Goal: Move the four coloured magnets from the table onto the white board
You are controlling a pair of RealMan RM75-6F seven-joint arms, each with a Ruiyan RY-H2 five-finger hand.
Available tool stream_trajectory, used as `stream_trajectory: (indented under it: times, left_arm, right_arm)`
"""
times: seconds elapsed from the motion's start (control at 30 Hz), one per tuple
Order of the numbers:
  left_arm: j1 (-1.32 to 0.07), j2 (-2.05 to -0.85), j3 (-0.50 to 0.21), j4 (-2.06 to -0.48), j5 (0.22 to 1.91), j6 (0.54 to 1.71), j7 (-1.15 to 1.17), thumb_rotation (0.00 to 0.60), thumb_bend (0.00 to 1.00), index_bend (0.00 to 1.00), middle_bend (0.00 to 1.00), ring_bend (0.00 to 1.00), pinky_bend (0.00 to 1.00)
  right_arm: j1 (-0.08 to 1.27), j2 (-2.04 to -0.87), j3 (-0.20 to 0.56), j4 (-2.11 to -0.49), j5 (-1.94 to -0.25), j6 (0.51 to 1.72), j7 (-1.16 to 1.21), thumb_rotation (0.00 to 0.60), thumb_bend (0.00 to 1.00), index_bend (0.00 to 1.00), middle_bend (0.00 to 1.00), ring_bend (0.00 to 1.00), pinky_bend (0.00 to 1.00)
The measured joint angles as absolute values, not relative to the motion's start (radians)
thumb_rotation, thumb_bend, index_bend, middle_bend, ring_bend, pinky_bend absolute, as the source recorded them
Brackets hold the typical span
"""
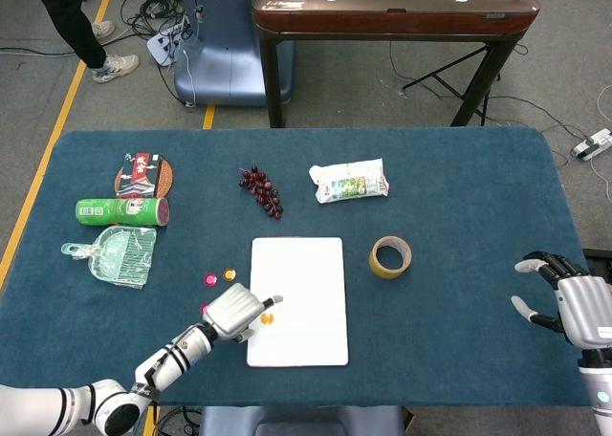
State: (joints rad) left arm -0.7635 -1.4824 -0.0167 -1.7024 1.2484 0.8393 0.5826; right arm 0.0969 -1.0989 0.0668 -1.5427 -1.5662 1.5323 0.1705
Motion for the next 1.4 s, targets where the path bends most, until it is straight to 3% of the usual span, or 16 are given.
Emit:
stream_trajectory:
  times: [0.17,0.33,0.77,1.4]
  left_arm:
    - [-0.746,-1.467,-0.004,-1.703,1.241,0.876,0.584,0.600,0.27,0.34,1.00,1.00,1.00]
    - [-0.739,-1.471,-0.010,-1.666,1.225,0.901,0.589,0.600,0.27,0.39,1.00,1.00,1.00]
    - [-0.782,-1.508,-0.063,-1.570,0.993,0.865,0.630,0.600,0.27,0.44,1.00,1.00,1.00]
    - [-0.818,-1.576,-0.101,-1.470,0.777,0.922,0.695,0.600,0.27,0.49,1.00,1.00,1.00]
  right_arm:
    - [0.098,-1.102,0.065,-1.544,-1.568,1.530,0.160,0.600,0.16,0.39,0.33,0.31,0.44]
    - [0.100,-1.105,0.065,-1.545,-1.565,1.521,0.151,0.600,0.16,0.39,0.34,0.31,0.44]
    - [0.102,-1.104,0.064,-1.544,-1.565,1.516,0.153,0.600,0.16,0.39,0.34,0.31,0.44]
    - [0.106,-1.108,0.060,-1.545,-1.570,1.507,0.144,0.600,0.16,0.39,0.34,0.31,0.44]
